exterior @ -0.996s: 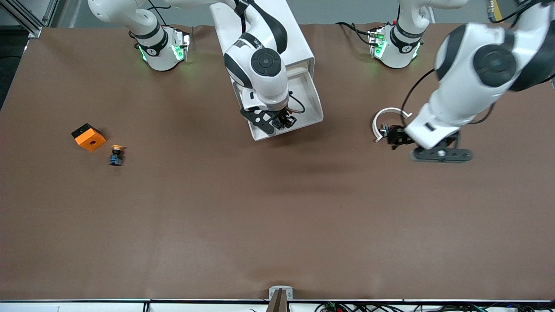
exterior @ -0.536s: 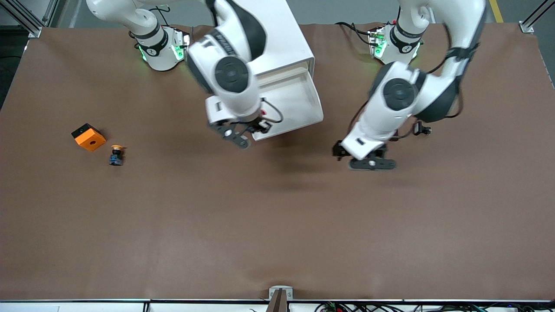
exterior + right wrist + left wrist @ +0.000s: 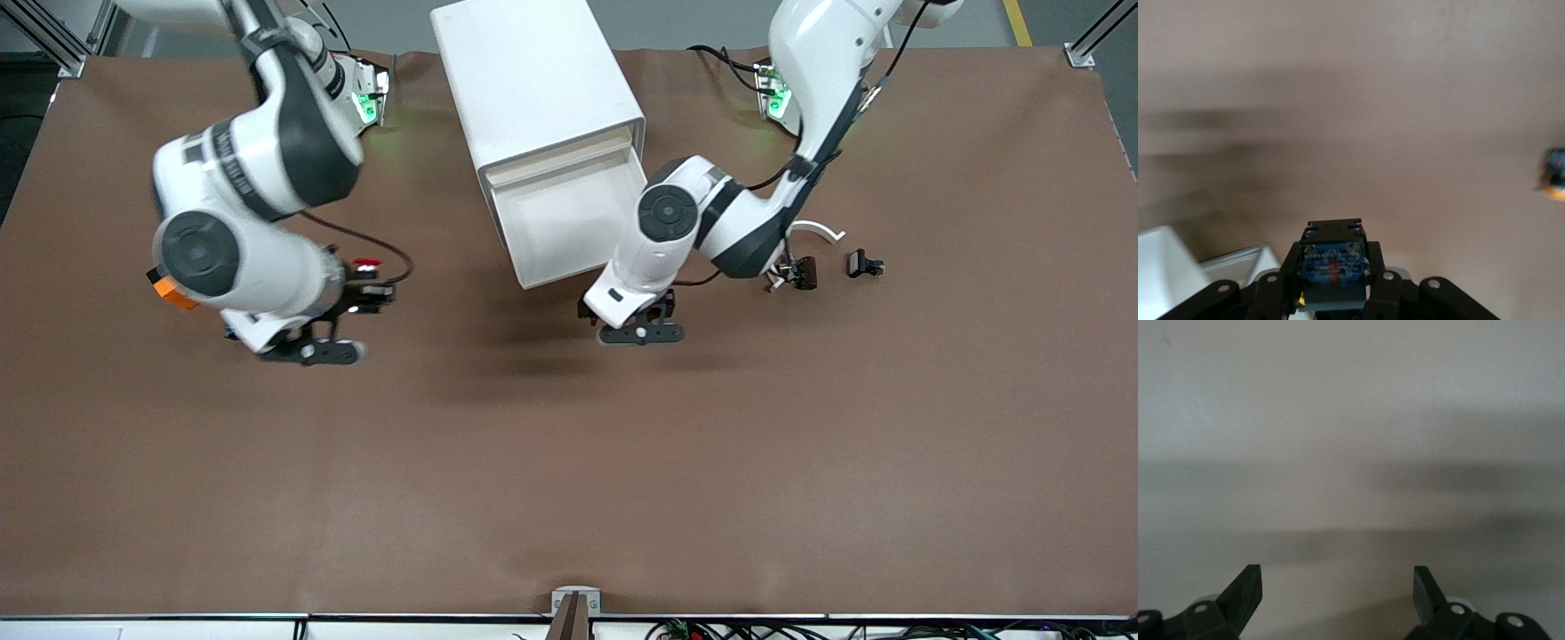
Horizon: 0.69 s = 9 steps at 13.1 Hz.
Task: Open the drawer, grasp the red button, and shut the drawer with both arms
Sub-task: 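Carry the red button with the right gripper toward the orange block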
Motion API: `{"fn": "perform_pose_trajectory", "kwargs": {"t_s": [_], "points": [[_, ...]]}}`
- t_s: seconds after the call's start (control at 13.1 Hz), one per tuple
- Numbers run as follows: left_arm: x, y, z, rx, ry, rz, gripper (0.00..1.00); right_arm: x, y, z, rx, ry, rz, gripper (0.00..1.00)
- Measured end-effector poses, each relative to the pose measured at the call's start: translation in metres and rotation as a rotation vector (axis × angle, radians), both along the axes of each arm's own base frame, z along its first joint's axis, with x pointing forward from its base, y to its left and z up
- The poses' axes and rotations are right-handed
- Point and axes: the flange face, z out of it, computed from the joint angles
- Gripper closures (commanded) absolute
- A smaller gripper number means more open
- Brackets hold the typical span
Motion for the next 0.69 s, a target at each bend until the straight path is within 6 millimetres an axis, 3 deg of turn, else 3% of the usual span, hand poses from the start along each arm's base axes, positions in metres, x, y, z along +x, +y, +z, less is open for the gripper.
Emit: {"fn": "perform_pose_trajectory", "kwargs": {"t_s": [0.15,0.38,0.54,0.69], "points": [[-0.011,-0.011,-0.016,0.013,0.028,0.033,0.0,-0.004,-0.04,-0.031,0.005,-0.062,0.1,1.0],[-0.029,-0.023,-0.018,0.049,0.07,0.037,0.0,-0.03,-0.097,-0.086,0.017,-0.111,0.23,1.0],[-0.034,-0.025,-0.012,0.065,0.092,0.031,0.0,-0.041,-0.155,-0.117,0.032,-0.122,0.247,1.0],[-0.041,-0.027,-0.01,0.067,0.137,0.04,0.0,-0.048,-0.205,-0.135,0.032,-0.126,0.194,1.0]]}}
